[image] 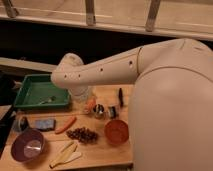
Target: Place apple in paper cup
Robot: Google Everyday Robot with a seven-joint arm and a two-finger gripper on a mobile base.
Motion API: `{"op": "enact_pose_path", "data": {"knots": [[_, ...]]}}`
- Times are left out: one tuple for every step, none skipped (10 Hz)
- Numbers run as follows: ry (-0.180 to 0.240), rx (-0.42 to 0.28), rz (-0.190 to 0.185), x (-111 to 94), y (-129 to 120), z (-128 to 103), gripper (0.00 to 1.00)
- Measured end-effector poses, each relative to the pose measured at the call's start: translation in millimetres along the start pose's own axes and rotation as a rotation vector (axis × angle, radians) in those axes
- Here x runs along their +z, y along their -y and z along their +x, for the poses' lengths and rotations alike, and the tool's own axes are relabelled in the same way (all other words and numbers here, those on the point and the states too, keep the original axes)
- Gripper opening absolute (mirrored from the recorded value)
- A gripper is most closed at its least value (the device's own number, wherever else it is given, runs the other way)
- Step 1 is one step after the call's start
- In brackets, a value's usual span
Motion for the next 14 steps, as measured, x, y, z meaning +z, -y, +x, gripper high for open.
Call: {"op": "enact_pose_path", "data": {"knots": [[0.006,0.012,-0.002,-2,6,0,0.0],[0.007,0.009,-0.004,-3,5,-1,0.0],[0.012,0.004,-0.007,-3,2,-3,0.0],[0.011,0.007,-0.006,-3,3,-2,0.0],[0.009,0.011,-0.004,-2,6,-1,0.0],[0.01,0.006,-0.005,-3,3,-2,0.0],[0.01,0.005,-0.006,-3,2,-2,0.0],[0.009,0.007,-0.005,-2,4,-1,0.0],[0.007,0.008,-0.003,-2,5,0,0.0],[0.008,0.006,-0.002,-2,4,-1,0.0],[0.01,-0.001,0.003,0,2,-6,0.0],[0.02,-0.005,0.005,0,-2,-16,0.0],[0.032,-0.012,0.004,-1,-8,-32,0.0],[0.043,-0.018,0.004,-3,-14,-45,0.0]]}}
